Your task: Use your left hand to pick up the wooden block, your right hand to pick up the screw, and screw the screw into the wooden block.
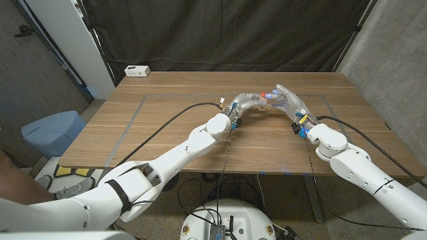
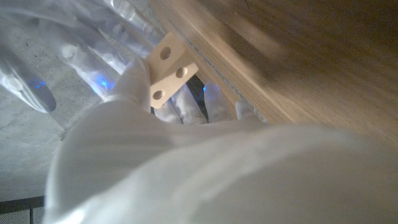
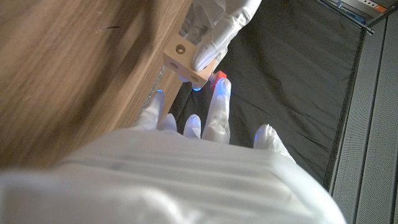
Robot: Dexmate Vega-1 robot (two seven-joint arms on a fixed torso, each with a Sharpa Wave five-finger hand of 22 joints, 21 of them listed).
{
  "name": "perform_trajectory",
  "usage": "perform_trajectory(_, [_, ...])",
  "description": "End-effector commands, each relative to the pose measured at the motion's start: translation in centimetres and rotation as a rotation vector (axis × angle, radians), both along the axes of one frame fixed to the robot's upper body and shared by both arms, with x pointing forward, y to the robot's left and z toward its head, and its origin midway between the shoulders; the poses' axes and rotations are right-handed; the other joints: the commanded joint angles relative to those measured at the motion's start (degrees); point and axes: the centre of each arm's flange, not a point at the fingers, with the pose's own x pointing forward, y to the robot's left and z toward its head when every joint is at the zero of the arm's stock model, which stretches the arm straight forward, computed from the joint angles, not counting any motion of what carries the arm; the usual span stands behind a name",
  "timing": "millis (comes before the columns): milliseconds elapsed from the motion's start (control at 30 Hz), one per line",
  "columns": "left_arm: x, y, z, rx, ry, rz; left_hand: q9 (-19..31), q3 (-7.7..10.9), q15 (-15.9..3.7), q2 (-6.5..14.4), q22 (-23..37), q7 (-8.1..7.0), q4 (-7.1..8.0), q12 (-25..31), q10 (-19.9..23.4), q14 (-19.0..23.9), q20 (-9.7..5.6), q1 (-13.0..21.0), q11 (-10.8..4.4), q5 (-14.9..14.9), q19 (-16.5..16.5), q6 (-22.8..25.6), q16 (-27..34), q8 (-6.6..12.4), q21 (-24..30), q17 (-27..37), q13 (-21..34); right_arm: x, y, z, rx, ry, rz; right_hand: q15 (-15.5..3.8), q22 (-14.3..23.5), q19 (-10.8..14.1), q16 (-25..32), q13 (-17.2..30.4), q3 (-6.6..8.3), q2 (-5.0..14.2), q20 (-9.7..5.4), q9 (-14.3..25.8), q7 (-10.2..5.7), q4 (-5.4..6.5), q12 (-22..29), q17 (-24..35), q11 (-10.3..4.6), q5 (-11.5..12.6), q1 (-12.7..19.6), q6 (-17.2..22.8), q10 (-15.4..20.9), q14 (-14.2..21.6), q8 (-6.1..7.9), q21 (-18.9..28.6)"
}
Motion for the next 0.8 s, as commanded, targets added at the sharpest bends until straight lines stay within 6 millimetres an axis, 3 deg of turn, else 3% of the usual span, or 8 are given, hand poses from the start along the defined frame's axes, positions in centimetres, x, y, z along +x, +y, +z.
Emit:
perform_trajectory(33, [0.04,0.11,0.43,0.007,-0.023,0.006,0.30,1.64,-3.74,5.48,0.30,3.25,1.40,3.96,0.65,0.44,0.02,-2.90,-0.36,0.43,0.31,3.70,0.10,0.24,0.37,0.16,5.13,-0.07,-0.60,0.22,0.033,0.000,-0.046,1.02,0.07,0.86,0.33,0.16,0.55,-0.38,0.06,0.11,0.20,-0.13,0.53,-0.02,0.00,0.38,-0.13,0.67,0.91,0.76,-0.04,0.52])
perform_trajectory(100, [0.00,0.12,0.48,0.008,-0.028,0.007,0.30,1.63,-3.71,5.44,0.30,3.21,1.38,3.96,0.64,0.51,-0.02,-2.89,-0.42,0.42,0.29,3.67,0.12,0.23,0.36,0.15,5.14,-0.07,-0.68,0.23,0.038,-0.001,-0.050,1.29,0.08,1.18,0.34,0.17,0.61,-0.54,0.14,0.12,0.24,-0.26,0.49,-0.06,0.81,0.37,-0.10,0.69,1.13,1.16,-0.10,0.51])
perform_trajectory(333, [-0.19,0.17,0.46,0.013,-0.035,0.009,0.30,1.56,-3.76,5.38,0.30,3.12,1.38,3.98,0.67,0.47,-0.05,-2.88,-0.49,0.41,0.33,3.84,0.13,0.30,0.38,0.16,5.16,-0.20,-0.89,0.14,0.046,0.004,-0.063,1.81,0.10,1.58,0.24,0.18,0.64,-0.83,0.26,0.13,0.50,-0.38,0.28,-0.08,1.46,0.33,-0.20,-0.32,1.16,1.53,-0.56,0.42])
perform_trajectory(500, [-0.39,0.15,0.33,0.013,-0.037,0.009,0.30,1.54,-3.73,5.35,0.30,3.02,1.36,3.97,0.68,0.47,-0.05,-2.83,-0.49,0.41,0.35,3.86,0.14,0.31,0.38,0.16,5.15,-0.30,-0.91,-0.01,0.042,0.012,-0.058,2.16,0.10,1.91,-0.34,0.21,0.71,-1.03,0.35,0.15,0.29,-0.39,-0.48,0.01,2.01,0.30,-0.53,-3.81,-0.31,0.89,-1.51,0.18])
perform_trajectory(800, [-0.67,0.12,0.19,0.009,-0.039,0.010,0.30,1.50,-3.76,5.34,0.30,3.05,1.36,3.95,0.65,0.49,-0.02,-2.79,-0.47,0.41,0.28,3.86,0.16,0.31,0.35,0.17,5.14,-0.37,-1.00,-0.20,0.032,0.022,-0.042,2.12,0.07,2.15,-1.28,0.24,0.64,-1.29,0.22,0.16,-0.28,-0.16,-1.24,0.27,2.06,0.27,-1.40,-8.67,-3.40,-1.26,-1.78,-0.18])
